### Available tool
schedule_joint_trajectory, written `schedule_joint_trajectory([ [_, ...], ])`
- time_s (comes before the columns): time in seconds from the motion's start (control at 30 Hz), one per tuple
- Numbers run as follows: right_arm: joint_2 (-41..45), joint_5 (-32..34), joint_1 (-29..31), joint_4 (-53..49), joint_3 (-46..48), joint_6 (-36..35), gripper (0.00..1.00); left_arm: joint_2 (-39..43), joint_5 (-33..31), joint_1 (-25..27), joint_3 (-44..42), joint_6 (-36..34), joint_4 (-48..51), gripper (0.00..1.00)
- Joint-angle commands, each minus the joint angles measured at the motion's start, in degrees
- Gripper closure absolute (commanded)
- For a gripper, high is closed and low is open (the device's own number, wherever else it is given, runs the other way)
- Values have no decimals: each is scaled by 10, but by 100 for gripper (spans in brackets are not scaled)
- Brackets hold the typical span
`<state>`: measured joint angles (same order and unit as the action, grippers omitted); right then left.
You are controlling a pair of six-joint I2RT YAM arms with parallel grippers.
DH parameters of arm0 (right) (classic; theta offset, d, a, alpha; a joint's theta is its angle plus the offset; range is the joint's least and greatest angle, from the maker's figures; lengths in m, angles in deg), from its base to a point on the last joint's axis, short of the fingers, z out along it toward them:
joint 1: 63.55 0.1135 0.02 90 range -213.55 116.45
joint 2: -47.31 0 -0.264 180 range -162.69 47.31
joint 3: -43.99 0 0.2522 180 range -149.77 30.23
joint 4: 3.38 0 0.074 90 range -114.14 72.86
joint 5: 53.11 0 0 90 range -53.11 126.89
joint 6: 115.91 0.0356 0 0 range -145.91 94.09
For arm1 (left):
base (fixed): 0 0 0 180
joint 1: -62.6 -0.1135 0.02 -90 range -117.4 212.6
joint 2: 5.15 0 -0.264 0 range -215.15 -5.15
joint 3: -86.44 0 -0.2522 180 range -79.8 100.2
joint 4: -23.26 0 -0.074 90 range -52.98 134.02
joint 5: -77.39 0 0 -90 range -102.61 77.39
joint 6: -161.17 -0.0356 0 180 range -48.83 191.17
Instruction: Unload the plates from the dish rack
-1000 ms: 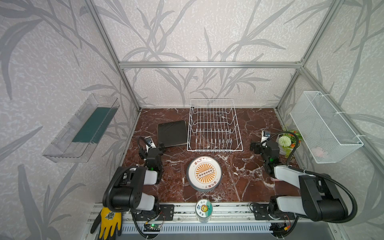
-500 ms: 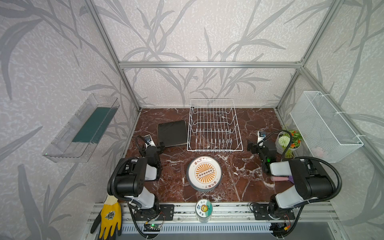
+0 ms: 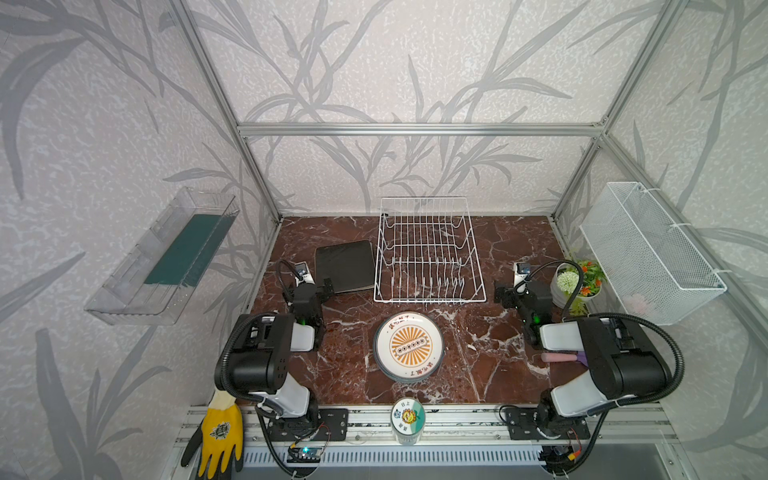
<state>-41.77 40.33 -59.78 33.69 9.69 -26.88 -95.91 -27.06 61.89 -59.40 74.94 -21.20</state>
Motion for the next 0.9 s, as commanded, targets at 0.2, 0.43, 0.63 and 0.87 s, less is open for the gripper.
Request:
schedule_joint_trajectory([
  [0.2, 10, -2, 2, 0, -11, -5, 1, 8, 17, 4, 7, -14, 27, 1],
  [0.43, 10, -2, 2, 0, -11, -5, 1, 8, 18, 4, 8, -13, 28, 1],
  [0.63, 10, -2, 2, 0, -12, -5, 1, 6, 22, 0, 10, -9, 31, 1],
  [0.87, 10, -2, 2, -1, -12, -5, 1, 8, 28, 0, 8, -12, 29, 1],
])
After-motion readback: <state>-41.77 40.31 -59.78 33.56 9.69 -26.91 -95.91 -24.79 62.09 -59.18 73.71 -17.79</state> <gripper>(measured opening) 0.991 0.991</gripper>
